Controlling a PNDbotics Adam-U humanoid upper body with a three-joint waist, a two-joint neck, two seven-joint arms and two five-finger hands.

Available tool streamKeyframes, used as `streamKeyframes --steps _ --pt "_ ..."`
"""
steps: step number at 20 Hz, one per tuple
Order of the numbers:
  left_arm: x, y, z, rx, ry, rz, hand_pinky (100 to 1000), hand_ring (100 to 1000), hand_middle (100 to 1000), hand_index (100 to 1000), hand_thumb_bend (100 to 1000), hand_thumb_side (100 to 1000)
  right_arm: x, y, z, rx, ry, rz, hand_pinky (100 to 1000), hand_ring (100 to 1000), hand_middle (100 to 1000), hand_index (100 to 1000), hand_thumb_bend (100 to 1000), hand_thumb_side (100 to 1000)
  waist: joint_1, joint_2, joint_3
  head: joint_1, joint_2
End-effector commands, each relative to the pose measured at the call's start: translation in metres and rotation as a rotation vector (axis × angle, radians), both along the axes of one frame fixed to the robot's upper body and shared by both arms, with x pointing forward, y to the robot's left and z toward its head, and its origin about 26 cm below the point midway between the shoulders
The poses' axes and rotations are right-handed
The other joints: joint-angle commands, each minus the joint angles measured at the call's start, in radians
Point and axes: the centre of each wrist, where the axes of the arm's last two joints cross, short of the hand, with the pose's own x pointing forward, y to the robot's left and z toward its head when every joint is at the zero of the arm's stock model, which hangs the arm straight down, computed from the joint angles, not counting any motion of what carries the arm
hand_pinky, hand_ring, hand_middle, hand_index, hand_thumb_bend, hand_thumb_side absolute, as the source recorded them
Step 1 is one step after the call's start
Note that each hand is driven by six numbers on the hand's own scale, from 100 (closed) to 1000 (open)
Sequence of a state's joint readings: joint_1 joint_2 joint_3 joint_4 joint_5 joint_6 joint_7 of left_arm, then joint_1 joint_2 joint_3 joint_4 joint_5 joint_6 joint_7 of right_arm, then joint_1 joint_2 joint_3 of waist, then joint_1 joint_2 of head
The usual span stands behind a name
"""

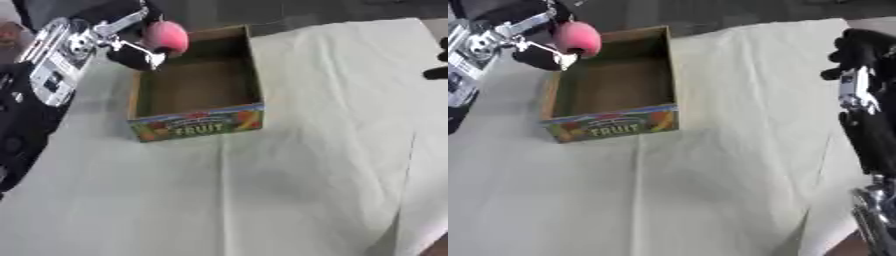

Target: Pick up objects on the table and place them in the box.

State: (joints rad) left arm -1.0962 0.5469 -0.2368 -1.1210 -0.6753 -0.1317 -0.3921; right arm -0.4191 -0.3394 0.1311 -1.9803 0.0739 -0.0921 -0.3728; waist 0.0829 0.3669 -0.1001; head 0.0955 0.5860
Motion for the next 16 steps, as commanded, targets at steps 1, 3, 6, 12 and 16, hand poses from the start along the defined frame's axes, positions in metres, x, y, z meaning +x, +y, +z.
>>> streamKeyframes --steps 1,3,6,12,16 --pt "0.006 0.003 0.010 -0.015 -0.030 -0.007 589 638 524 652 100 215 -0.003 0.000 0.009 -0.015 -0.030 0.015 576 787 532 733 100 587 -0.004 -0.018 -0.001 0.008 -0.010" --pt "0.010 0.002 0.006 -0.006 -0.036 -0.012 597 647 531 654 100 212 -0.003 0.000 0.009 -0.015 -0.030 0.019 575 787 532 733 100 587 -0.004 -0.016 -0.004 0.010 -0.014" --pt "0.016 -0.002 0.002 0.029 -0.057 -0.009 604 655 536 662 100 210 -0.003 0.001 0.009 -0.014 -0.029 0.023 575 787 531 733 100 587 -0.005 -0.014 -0.006 0.011 -0.020" --pt "0.024 -0.008 -0.007 0.116 -0.109 0.024 624 676 552 736 137 216 -0.003 0.001 0.009 -0.015 -0.027 0.031 575 786 531 733 100 586 -0.004 -0.011 -0.009 0.011 -0.024" --pt "0.029 -0.009 -0.016 0.162 -0.128 0.036 646 709 591 892 180 254 -0.003 0.002 0.009 -0.013 -0.026 0.035 575 786 531 733 100 586 -0.002 -0.008 -0.012 0.010 -0.025"
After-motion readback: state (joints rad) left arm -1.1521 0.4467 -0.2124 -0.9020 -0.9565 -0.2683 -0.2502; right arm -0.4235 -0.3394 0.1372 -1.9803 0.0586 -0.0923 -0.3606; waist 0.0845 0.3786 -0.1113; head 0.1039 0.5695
